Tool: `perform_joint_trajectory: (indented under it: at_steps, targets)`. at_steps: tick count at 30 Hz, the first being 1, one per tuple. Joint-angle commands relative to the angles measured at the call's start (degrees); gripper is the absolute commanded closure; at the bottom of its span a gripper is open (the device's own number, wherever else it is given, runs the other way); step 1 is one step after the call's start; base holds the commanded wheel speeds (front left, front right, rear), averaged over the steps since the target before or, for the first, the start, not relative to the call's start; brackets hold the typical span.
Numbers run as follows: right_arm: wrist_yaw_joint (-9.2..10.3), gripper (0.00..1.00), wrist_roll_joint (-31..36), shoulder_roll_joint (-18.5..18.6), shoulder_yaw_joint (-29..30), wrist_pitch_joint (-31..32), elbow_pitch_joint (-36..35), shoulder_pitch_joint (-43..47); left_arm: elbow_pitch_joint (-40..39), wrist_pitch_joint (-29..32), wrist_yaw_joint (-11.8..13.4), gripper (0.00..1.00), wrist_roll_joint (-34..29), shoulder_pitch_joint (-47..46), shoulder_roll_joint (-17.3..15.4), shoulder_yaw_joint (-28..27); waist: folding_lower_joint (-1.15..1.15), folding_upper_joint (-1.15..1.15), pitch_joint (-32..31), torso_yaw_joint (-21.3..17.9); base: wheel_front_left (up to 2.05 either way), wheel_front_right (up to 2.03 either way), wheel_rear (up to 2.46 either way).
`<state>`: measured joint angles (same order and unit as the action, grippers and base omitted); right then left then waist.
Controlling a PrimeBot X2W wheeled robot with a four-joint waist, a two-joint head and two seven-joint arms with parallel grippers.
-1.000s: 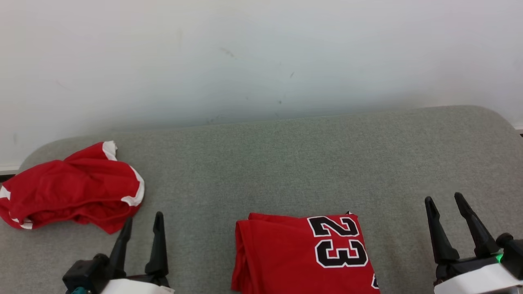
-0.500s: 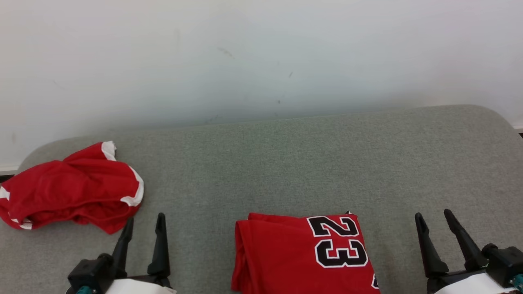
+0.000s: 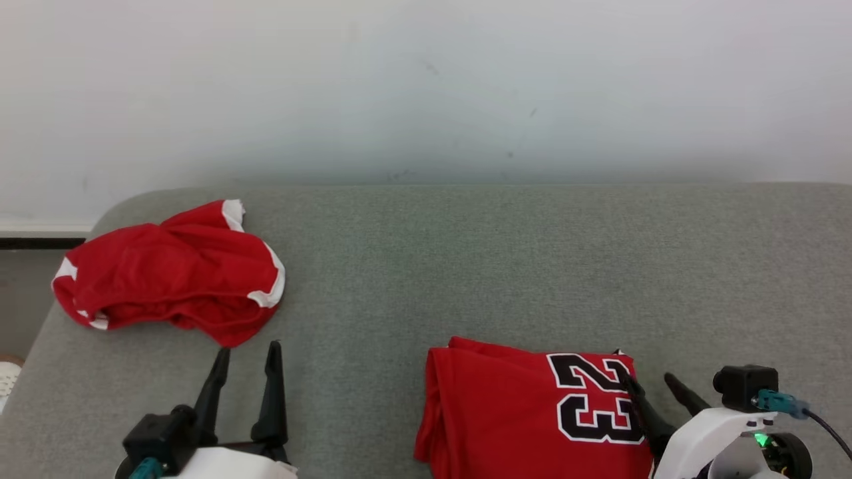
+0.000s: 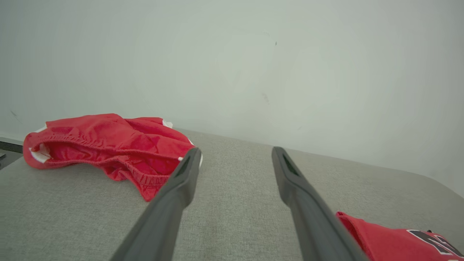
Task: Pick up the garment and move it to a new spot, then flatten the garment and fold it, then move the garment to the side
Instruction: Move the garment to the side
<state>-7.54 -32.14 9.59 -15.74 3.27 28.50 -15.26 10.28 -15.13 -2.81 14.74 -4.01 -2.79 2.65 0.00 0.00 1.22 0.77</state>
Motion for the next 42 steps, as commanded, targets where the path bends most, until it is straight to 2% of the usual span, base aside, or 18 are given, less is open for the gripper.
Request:
perform_joint_trajectory:
  at_steps: [1,9,12,13,14,15,16,17,23,29,42]
  targets:
    - [0.11,0.0,-1.1,-0.1,-0.1,2.5,2.5,-1.1,0.1,0.0,0.0,0.0,0.0,-0.6,-0.2,-0.1,0.0,0.0,0.6,1.4,0.0,0.0,0.0]
    - [0.11,0.0,-6.3,-2.5,-1.6,15.0,11.3,-1.2,0.5,0.0,-0.3,0.0,0.1,-1.1,-0.2,0.0,0.0,0.0,1.7,4.0,0.0,0.0,0.0]
    - [0.04,0.0,-7.5,-2.6,-2.6,16.4,11.9,-1.2,0.6,0.0,-0.3,0.0,0.0,-1.2,-0.2,0.1,0.0,0.0,1.7,4.4,0.0,0.0,0.0]
    - [0.04,0.5,-7.7,-2.5,-2.9,16.0,11.7,-1.4,0.7,0.0,-0.3,0.0,0.0,-1.2,-0.2,0.1,0.0,0.0,1.7,4.5,0.0,0.0,0.0]
    - [0.04,0.65,-7.7,-2.2,-2.9,15.3,11.6,-1.7,0.7,0.0,-0.2,0.0,0.0,-1.1,-0.2,0.0,0.0,0.0,1.6,4.5,0.0,0.0,0.0]
    - [0.04,0.65,-7.7,-2.2,-2.9,15.3,11.6,-1.7,0.7,0.0,-0.2,0.0,0.0,-1.1,-0.2,0.0,0.0,0.0,1.6,4.5,0.0,0.0,0.0]
    - [0.04,0.73,-7.6,-1.8,-2.7,14.5,11.5,-2.0,0.7,0.0,-0.1,0.0,-0.1,-1.1,-0.2,0.0,0.0,0.0,1.6,4.4,0.0,0.0,0.0]
    - [0.04,1.0,-7.5,-1.5,-2.6,13.9,11.4,-2.4,0.7,0.0,0.0,0.0,-0.1,-1.0,-0.2,0.0,0.0,0.0,1.5,4.3,0.0,0.0,0.0]
    - [0.12,1.0,-5.9,1.0,-1.8,8.1,10.1,-5.6,0.3,0.0,-0.3,0.0,-0.7,-0.3,-0.2,0.3,0.0,0.0,0.5,2.5,0.0,0.0,0.0]
    - [0.12,1.0,-4.3,2.6,-1.3,3.8,10.1,-8.9,-0.3,0.0,-0.7,0.0,-1.5,-1.1,-0.2,1.6,0.0,0.0,-0.3,-1.1,0.0,0.0,0.0]
    - [0.11,1.0,-4.7,4.8,1.3,-0.5,11.4,-11.6,0.5,0.0,-1.2,0.0,-1.3,-4.6,-0.2,9.1,0.0,0.0,1.1,-13.2,0.0,0.0,0.0]
